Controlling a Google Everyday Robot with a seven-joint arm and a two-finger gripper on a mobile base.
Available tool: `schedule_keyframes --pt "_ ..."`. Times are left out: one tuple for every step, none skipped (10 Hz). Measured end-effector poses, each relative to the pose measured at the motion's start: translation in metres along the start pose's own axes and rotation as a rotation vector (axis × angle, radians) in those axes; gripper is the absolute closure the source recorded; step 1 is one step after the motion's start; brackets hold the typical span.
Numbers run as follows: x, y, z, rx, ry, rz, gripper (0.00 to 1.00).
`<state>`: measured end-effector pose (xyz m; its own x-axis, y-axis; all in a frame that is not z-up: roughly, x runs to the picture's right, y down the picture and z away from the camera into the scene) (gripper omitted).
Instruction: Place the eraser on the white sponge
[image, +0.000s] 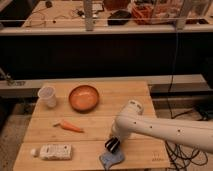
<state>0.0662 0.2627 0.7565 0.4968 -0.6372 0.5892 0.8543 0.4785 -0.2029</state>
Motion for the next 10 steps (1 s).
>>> schedule_keyframes --pt "-0.0004 0.0003 -0.0001 0.001 -0.002 -0.003 0.96" --pt "-0.0008 0.0004 -0.0003 0.001 -0.003 -0.005 0.93" --pt "-0.0015 0.0006 -0.0005 0.002 -0.005 -0.008 0.92" --pt "-0.0019 0.0007 -0.0003 0.003 -0.007 -0.009 0.92" --pt "-0.0024 0.0006 -0.0001 0.004 -0.009 -0.011 0.92" --pt "-0.0029 0.0004 -0.0002 0.005 -0.011 -0.014 0.92" --pt "-0.0037 0.0005 0.0003 0.005 -0.014 -0.016 0.92" --pt "-0.0043 0.0004 0.0002 0.006 -0.015 -0.017 0.92" --pt "-0.0046 0.0008 0.0002 0.006 -0.017 -0.018 0.92" --pt "-0.0049 0.0012 0.0001 0.008 -0.019 -0.020 0.89"
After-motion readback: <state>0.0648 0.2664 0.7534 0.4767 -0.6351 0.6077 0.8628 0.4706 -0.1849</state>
